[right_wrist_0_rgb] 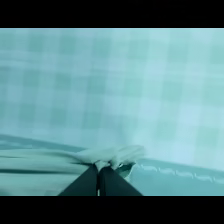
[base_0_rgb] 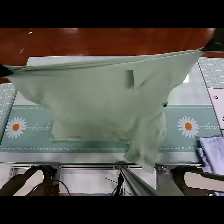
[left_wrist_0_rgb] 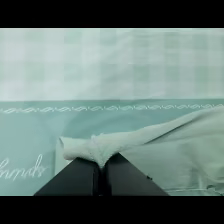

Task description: Fold the shirts.

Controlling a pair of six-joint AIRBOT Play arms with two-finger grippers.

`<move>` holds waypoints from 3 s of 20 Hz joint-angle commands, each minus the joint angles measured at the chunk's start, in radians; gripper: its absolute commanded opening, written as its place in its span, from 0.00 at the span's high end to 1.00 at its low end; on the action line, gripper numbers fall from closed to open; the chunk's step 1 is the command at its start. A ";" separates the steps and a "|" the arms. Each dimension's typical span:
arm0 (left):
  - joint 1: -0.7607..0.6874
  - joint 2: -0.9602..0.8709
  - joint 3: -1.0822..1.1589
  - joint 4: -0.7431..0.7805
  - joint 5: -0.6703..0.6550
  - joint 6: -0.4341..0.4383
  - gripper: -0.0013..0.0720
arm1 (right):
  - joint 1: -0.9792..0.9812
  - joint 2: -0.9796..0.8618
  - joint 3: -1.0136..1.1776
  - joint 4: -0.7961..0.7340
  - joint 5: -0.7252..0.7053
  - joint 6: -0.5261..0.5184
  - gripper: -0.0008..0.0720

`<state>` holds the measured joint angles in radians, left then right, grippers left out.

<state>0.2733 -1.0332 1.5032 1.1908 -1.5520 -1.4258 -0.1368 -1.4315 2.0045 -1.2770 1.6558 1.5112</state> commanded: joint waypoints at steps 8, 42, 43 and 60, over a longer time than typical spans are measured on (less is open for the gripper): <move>-0.119 -0.430 -0.084 -0.032 0.718 0.064 0.94 | 0.064 -0.395 -0.001 -0.034 -0.531 0.025 0.97; -0.080 -0.739 0.078 0.040 0.090 0.087 0.39 | 0.096 -0.552 0.001 -0.201 0.137 -0.034 0.43; -0.062 -0.735 0.111 0.075 0.047 0.051 0.27 | 0.079 -0.533 0.001 -0.243 0.174 -0.021 0.43; 0.220 -0.271 -0.773 -0.032 0.140 0.162 0.21 | -0.346 0.097 -0.991 0.126 -0.197 -0.223 0.24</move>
<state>0.4606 -1.3350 0.8631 1.1801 -1.4872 -1.3033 -0.4450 -1.4086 1.1687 -1.2716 1.5902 1.3495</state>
